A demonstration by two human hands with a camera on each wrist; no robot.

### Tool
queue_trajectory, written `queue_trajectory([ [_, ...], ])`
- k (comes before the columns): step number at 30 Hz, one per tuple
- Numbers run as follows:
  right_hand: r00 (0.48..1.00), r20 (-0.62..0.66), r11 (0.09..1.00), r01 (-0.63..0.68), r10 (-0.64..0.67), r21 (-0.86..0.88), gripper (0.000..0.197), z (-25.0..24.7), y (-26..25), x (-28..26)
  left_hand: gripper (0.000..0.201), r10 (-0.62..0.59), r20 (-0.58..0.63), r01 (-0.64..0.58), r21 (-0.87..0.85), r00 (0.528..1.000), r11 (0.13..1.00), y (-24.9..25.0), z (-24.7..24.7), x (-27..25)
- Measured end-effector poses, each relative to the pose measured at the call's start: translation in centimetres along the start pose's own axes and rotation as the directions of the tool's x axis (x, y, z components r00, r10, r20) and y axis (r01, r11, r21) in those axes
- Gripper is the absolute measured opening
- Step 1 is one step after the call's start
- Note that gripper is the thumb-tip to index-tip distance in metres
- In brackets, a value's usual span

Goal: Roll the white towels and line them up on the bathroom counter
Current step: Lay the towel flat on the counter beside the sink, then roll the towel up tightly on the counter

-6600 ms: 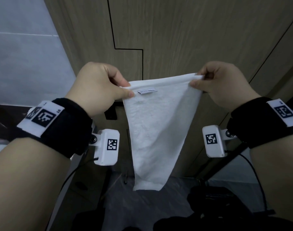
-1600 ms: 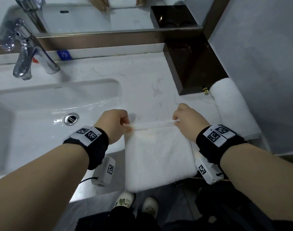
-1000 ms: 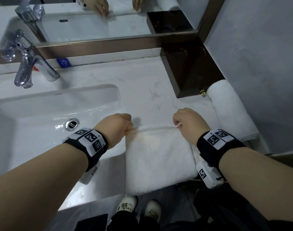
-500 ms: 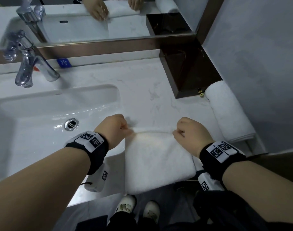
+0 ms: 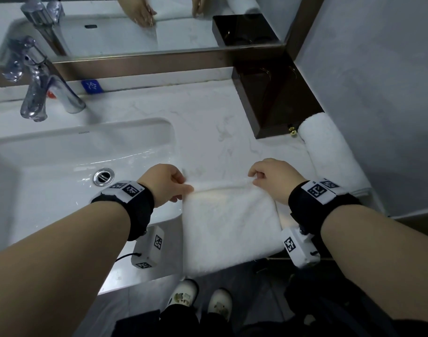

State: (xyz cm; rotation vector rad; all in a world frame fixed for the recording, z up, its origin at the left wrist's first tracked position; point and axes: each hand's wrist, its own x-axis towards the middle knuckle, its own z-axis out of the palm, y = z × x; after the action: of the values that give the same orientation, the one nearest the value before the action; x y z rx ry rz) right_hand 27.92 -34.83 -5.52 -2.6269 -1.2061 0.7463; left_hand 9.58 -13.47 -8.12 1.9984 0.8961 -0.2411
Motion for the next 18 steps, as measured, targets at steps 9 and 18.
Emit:
queue_trajectory([
  [9, 0.997, 0.069, 0.998, 0.026, -0.022, -0.053, 0.018, -1.0, 0.1, 1.4, 0.019, 0.083, -0.009, -0.082, 0.056, 0.997, 0.995, 0.2, 0.1, -0.4],
  [18, 0.992, 0.117, 0.995, 0.051, -0.041, -0.084, 0.021, -0.4, 0.2, 0.4, 0.034, 0.256, -0.028, -0.225, 0.388, 0.966, 0.894, 0.7, 0.9, -0.7],
])
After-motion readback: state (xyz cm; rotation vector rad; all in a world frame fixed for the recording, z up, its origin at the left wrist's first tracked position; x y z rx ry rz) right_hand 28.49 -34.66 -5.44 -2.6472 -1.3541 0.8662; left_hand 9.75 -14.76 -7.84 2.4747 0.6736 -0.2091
